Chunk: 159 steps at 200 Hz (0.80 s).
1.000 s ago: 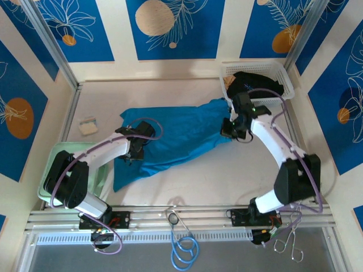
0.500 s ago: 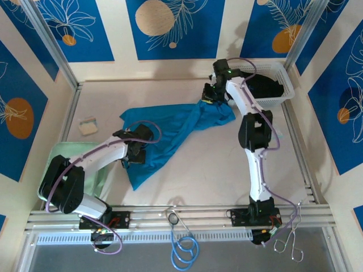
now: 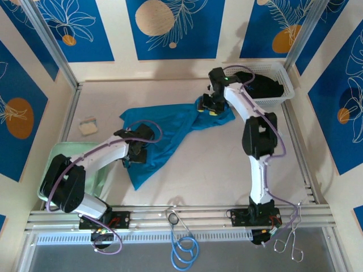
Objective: Fold and stack the t-shirts
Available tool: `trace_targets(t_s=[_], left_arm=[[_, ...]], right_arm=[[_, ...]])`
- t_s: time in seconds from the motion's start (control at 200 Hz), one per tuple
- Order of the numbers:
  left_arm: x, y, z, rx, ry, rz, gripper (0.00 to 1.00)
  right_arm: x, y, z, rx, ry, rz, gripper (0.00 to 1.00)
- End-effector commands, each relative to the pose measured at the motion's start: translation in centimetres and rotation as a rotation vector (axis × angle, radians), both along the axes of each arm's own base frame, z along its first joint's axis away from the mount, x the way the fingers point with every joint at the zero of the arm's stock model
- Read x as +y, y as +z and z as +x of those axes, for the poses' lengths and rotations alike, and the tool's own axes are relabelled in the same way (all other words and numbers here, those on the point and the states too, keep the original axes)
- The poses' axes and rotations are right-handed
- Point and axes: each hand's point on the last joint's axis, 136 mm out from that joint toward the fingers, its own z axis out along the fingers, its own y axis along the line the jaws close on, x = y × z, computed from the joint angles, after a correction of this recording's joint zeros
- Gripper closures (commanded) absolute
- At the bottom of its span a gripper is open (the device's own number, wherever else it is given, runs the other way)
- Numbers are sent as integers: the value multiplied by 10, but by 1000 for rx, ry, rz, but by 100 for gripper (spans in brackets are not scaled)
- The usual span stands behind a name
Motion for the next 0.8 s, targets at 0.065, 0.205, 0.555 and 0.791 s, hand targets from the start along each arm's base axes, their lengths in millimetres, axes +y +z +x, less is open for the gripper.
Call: trace_targets(t_s=[0.065,0.205,0.555,0.791], left_arm=[[-18,11,27,-40,-30,-4,7],[-36,25,60,-82,-72,-5,7],[-93,29,163,-126,-156,-46,7],[-103,-13,194,-61,-156,-52,8]], right_arm=[[-20,-12,-11,-36,-137,25,50],[-27,-39,-12,18,-188,39,51],[-34,-64,8,26,-264,7,54],[-37,-73,14,34,-273,-6,58]])
